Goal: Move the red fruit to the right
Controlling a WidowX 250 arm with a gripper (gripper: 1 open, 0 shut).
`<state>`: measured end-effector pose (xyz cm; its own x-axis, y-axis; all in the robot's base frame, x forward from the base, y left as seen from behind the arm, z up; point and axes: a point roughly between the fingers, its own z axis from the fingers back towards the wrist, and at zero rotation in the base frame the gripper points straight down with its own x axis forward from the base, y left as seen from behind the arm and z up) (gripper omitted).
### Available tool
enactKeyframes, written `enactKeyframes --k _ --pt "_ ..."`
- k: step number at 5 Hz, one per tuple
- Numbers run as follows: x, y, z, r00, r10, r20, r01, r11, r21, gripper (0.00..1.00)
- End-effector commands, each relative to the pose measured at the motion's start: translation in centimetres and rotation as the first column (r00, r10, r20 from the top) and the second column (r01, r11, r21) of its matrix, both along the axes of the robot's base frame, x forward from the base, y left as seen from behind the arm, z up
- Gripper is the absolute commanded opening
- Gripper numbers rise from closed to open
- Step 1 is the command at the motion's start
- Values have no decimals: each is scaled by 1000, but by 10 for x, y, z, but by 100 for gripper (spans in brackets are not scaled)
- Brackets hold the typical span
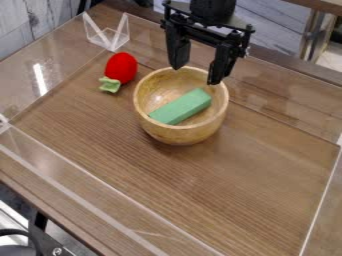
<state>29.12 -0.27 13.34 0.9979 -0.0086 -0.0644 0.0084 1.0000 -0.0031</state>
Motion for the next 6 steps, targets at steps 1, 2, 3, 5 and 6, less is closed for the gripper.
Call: enactKeyframes --k 1,2,3,5,6 --pt "-1 5 -7 1000 5 -19 -5 1000 0 100" --pt "1 35 -3 999 35 2 -35 999 1 100" --pt "1 75 1 998 56 39 -56 998 5 100" --pt "10 136 -9 990 124 67 -126 992 30 100" --pt "17 137 -20 991 118 69 -121 992 33 100"
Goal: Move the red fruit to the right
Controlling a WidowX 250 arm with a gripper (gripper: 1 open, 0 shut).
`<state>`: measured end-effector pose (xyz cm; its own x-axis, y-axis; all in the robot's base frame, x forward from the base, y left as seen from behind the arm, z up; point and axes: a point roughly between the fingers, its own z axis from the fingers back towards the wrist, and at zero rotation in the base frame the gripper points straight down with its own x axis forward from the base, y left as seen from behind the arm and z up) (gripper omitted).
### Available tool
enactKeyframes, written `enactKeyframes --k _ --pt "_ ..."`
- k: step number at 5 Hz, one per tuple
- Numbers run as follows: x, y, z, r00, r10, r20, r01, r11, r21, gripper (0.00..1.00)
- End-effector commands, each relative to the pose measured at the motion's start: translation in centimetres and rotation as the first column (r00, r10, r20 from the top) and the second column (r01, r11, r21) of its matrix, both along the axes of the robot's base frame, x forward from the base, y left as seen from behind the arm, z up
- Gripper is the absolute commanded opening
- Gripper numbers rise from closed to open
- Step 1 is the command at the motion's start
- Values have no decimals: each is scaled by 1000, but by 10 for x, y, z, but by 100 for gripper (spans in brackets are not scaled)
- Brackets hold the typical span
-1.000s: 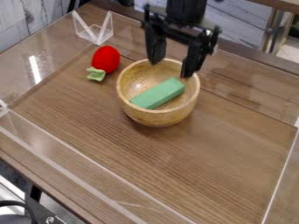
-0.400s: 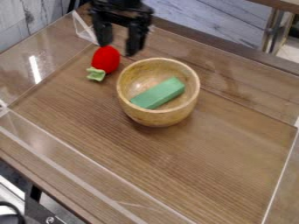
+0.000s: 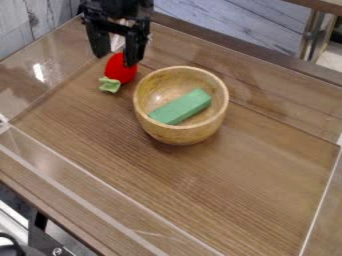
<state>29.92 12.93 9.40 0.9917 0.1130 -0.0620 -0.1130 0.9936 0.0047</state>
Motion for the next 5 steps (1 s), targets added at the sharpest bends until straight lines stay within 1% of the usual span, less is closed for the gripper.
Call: enactKeyframes --k 1,3,5 --pt "16 7 10 997 -3 72 1 999 32 100" --pt "26 14 1 996 16 93 -19 999 39 100" --pt "33 24 -4 994 33 109 -37 998 42 100"
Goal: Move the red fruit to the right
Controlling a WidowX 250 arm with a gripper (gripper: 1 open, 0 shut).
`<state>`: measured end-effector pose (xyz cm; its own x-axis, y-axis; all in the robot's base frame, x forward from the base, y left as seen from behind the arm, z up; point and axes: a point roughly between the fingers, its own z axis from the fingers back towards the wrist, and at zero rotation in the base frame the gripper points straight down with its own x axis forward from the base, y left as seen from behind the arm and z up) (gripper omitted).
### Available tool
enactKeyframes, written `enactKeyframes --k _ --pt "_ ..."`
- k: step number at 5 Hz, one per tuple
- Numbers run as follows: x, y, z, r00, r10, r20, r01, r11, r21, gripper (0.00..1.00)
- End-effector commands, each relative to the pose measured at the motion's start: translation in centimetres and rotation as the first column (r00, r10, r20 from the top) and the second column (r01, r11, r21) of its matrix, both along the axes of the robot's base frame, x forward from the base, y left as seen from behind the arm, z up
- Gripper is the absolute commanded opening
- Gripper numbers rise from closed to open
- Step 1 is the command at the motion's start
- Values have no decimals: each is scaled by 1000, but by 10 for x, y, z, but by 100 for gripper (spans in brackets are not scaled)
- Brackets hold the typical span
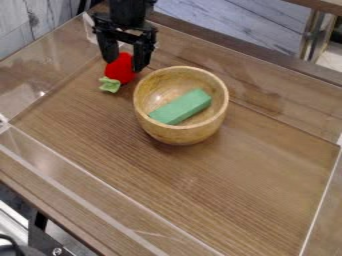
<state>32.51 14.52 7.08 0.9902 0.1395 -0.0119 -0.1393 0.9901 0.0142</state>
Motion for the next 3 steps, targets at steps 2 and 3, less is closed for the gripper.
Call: enactKeyframes --k 2,3 --pt "13 16 15 997 19 69 -21 999 37 100" --pt "15 19 12 997 23 72 -26 999 40 100"
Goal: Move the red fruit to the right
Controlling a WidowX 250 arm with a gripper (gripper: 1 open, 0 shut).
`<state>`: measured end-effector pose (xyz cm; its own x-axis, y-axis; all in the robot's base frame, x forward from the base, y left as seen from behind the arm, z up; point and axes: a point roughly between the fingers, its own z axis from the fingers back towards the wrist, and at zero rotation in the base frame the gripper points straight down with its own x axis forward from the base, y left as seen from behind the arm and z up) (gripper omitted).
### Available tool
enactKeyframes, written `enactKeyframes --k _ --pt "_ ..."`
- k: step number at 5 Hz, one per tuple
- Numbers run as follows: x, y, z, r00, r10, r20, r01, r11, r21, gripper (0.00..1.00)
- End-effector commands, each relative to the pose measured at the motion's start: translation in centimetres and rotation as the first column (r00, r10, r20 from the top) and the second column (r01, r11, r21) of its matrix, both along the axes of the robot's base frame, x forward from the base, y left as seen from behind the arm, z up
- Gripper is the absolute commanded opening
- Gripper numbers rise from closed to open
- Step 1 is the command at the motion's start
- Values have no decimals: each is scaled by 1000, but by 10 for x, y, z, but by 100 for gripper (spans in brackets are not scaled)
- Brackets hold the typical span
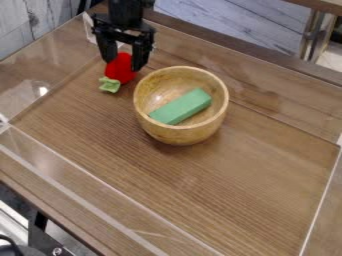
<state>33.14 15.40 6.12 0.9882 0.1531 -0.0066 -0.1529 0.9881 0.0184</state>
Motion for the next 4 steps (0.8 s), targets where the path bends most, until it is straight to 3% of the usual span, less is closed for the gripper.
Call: enactKeyframes --k 1,4 --pt "10 12 21 997 11 71 -14 999 39 100" --pt "14 14 19 997 17 79 -22 998 52 100"
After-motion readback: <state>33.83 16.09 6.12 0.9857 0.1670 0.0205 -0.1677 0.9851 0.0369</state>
